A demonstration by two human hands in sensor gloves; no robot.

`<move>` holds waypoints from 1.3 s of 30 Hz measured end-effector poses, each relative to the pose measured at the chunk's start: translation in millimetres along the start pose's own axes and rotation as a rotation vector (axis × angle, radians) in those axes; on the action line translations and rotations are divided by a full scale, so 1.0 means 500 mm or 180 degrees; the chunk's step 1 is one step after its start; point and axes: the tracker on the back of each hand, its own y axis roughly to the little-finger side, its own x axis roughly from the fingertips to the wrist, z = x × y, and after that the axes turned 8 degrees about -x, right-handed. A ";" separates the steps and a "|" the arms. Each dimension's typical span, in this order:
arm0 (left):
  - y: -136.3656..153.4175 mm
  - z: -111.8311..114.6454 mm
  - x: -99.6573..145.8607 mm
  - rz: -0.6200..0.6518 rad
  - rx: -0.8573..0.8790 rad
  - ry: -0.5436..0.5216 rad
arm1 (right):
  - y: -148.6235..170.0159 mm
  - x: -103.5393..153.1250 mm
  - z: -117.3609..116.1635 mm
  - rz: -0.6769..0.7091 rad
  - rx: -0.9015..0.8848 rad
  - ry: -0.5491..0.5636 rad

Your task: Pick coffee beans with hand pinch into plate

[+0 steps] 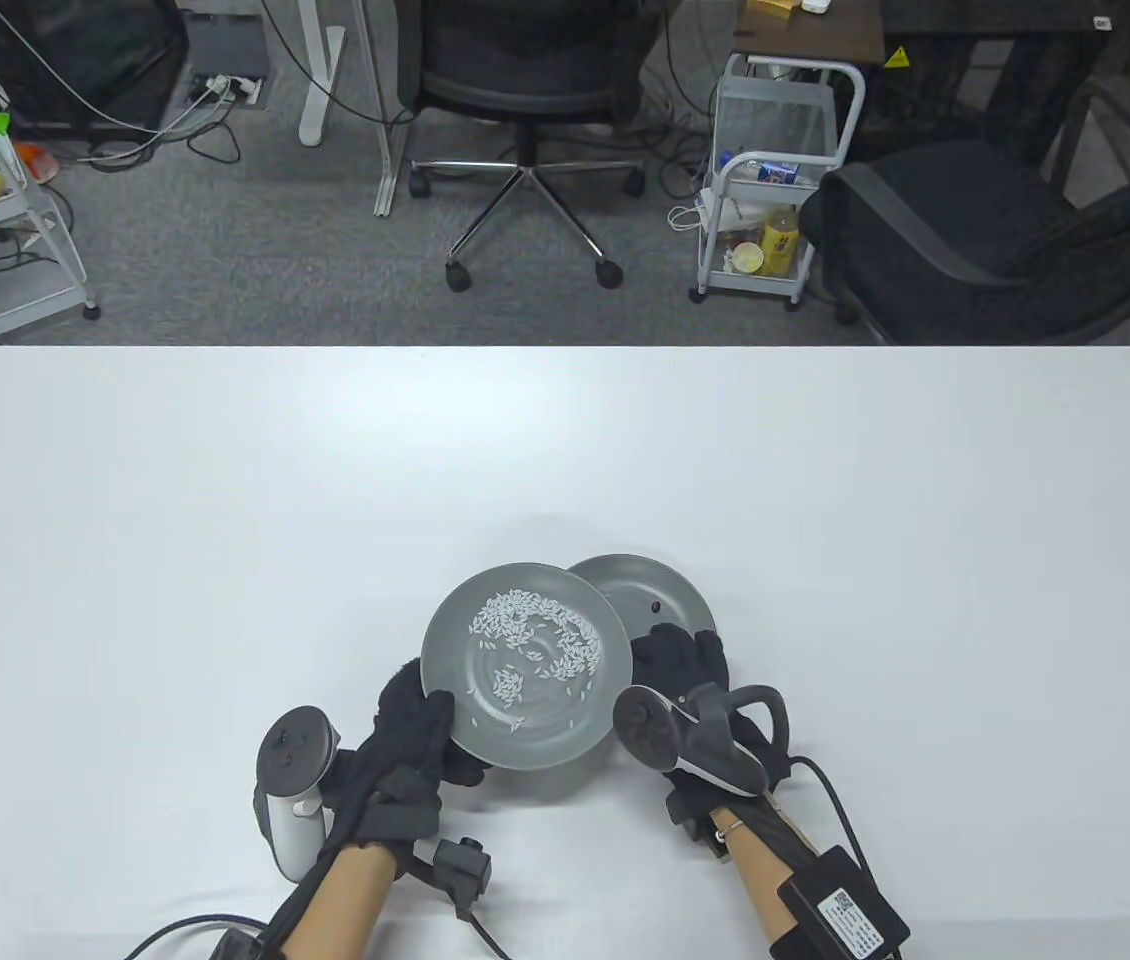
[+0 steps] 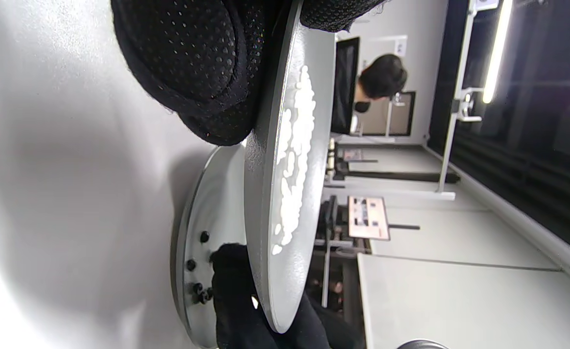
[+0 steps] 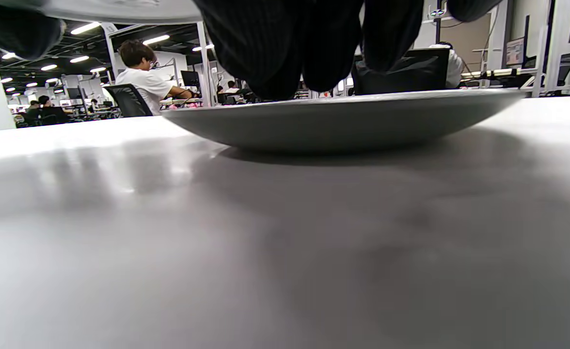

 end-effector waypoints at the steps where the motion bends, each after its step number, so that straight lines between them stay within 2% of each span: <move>1: 0.001 -0.002 0.000 -0.0011 0.0030 -0.0007 | 0.000 0.001 0.005 0.0005 0.0028 0.0002; 6: 0.002 -0.012 -0.002 -0.0035 0.0054 -0.0094 | 0.020 0.012 0.050 -0.0011 -0.0106 0.0154; 9: 0.008 -0.028 -0.004 -0.0109 0.0091 -0.0223 | 0.041 0.026 0.093 -0.0007 -0.0494 0.0280; 11: 0.014 -0.040 -0.007 -0.0167 0.0116 -0.0337 | 0.054 0.047 0.116 0.0059 -0.0683 0.0308; 15: 0.030 -0.068 -0.012 -0.0320 0.0236 -0.0565 | 0.093 0.114 0.146 0.0187 -0.0476 0.0419; 19: 0.048 -0.091 -0.015 -0.0507 0.0397 -0.0757 | 0.141 0.167 0.137 0.0149 -0.0485 0.0465; 22: 0.063 -0.107 -0.014 -0.0651 0.0462 -0.0904 | 0.178 0.190 0.108 0.0058 -0.0473 0.0324; 28: 0.081 -0.122 -0.016 -0.0816 0.0556 -0.1021 | 0.192 0.183 0.077 -0.0118 -0.0675 -0.0014; 32: 0.087 -0.123 -0.017 -0.0870 0.0571 -0.1014 | 0.185 0.178 0.059 -0.0100 -0.0433 -0.0207; 39: 0.085 -0.123 -0.017 -0.0854 0.0550 -0.1040 | 0.180 0.177 0.051 -0.0105 -0.0374 -0.0239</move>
